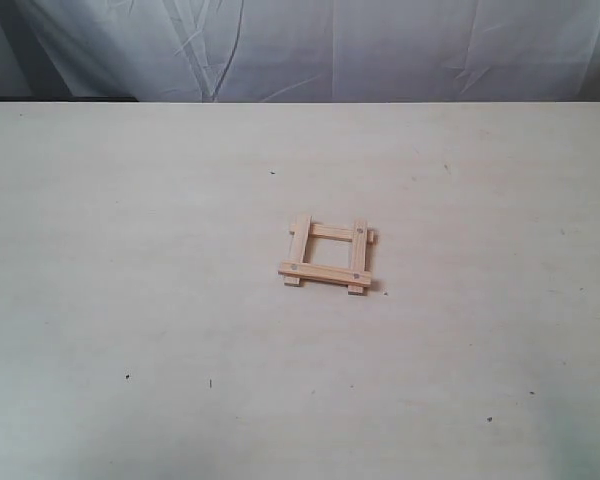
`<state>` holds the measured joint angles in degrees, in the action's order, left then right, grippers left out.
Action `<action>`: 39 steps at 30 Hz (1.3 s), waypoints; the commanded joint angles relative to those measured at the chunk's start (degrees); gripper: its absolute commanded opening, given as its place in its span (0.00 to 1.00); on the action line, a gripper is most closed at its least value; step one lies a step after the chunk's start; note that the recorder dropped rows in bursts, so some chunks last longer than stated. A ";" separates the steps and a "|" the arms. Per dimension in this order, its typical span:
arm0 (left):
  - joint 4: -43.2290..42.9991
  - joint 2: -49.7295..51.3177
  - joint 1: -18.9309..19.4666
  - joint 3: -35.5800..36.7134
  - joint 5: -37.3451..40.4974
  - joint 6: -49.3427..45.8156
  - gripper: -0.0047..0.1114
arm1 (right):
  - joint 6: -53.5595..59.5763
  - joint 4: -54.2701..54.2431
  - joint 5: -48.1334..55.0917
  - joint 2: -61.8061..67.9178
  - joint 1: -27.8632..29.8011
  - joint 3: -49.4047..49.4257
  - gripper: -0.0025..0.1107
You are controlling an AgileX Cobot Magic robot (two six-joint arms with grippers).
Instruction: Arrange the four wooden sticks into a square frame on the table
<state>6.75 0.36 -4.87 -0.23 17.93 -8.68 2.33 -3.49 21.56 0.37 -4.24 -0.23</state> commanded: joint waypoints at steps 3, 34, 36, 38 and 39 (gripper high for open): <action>-0.41 -0.36 -0.30 0.23 -0.85 4.87 0.04 | -0.01 0.47 -0.75 -0.37 0.26 0.23 0.02; -0.41 -0.36 -0.30 0.23 -0.79 5.01 0.04 | -0.01 0.28 -0.86 -0.37 0.26 0.23 0.02; -0.41 -0.36 -0.30 0.23 -0.79 5.01 0.04 | -0.01 0.31 -0.76 -0.37 0.26 0.23 0.02; -0.41 -0.36 -0.30 0.23 -0.79 5.01 0.04 | -0.01 0.31 -0.76 -0.37 0.26 0.23 0.02; -0.41 -0.36 -0.30 0.23 -0.79 5.01 0.04 | -0.01 0.31 -0.76 -0.37 0.26 0.23 0.02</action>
<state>6.53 0.36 -4.87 -0.23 17.88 -3.98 2.33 -3.49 21.56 0.37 -4.24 -0.23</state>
